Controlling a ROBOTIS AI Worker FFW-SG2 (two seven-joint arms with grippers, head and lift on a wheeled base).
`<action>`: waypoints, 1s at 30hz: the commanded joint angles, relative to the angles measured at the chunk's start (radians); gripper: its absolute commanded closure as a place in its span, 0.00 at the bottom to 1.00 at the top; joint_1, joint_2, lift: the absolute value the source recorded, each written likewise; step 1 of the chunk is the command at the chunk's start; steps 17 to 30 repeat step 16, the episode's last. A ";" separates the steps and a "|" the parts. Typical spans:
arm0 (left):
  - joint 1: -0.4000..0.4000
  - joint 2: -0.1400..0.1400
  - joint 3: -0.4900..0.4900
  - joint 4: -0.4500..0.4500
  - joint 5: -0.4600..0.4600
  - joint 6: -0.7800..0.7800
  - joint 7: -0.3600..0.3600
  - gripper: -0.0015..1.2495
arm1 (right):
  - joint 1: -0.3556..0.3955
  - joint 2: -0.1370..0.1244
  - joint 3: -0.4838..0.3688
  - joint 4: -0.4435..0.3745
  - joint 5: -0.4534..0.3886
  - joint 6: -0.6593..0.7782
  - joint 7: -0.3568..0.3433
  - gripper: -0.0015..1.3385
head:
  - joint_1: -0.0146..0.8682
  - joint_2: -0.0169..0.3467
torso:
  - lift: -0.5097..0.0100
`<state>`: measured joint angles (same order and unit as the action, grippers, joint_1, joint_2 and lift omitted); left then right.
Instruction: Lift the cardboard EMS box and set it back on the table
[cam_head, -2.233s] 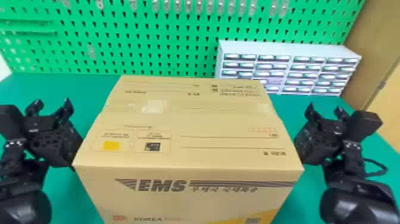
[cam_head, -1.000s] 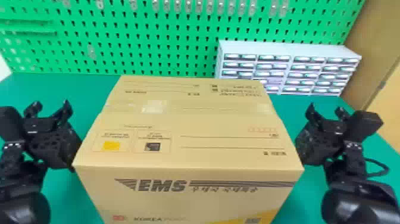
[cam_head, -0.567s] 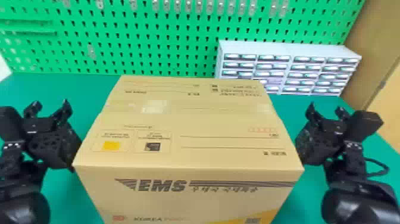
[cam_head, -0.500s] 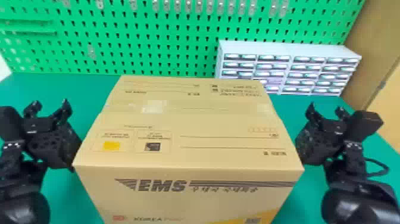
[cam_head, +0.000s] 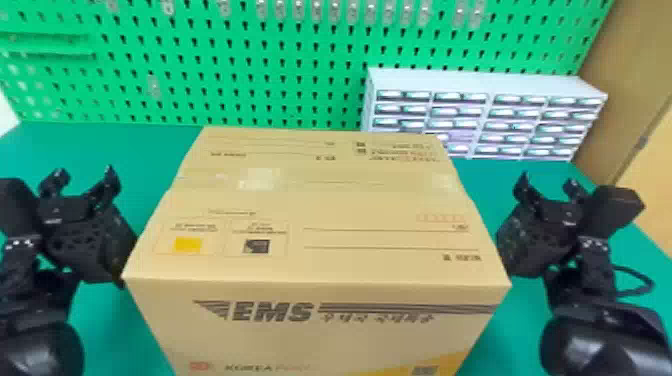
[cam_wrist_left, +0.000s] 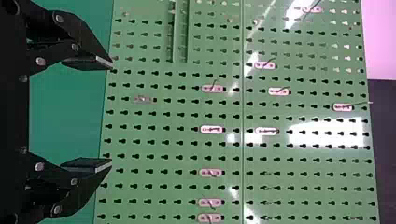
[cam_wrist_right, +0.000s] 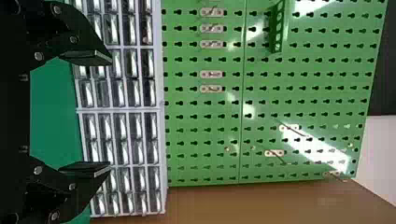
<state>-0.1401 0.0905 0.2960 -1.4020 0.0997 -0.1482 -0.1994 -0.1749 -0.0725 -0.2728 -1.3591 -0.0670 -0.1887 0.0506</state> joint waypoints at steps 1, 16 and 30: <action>0.001 0.000 0.000 0.000 0.000 -0.001 0.000 0.41 | 0.000 0.002 0.000 0.000 -0.001 0.000 0.000 0.35 | 0.78 0.00 | 0.80; 0.001 0.000 0.000 0.000 -0.002 -0.001 0.000 0.41 | -0.001 0.007 0.000 0.000 0.003 0.002 0.000 0.35 | 0.78 0.00 | 0.80; 0.001 0.000 0.000 0.000 -0.002 -0.001 0.000 0.41 | -0.001 0.007 0.000 0.000 0.003 0.002 0.000 0.35 | 0.78 0.00 | 0.80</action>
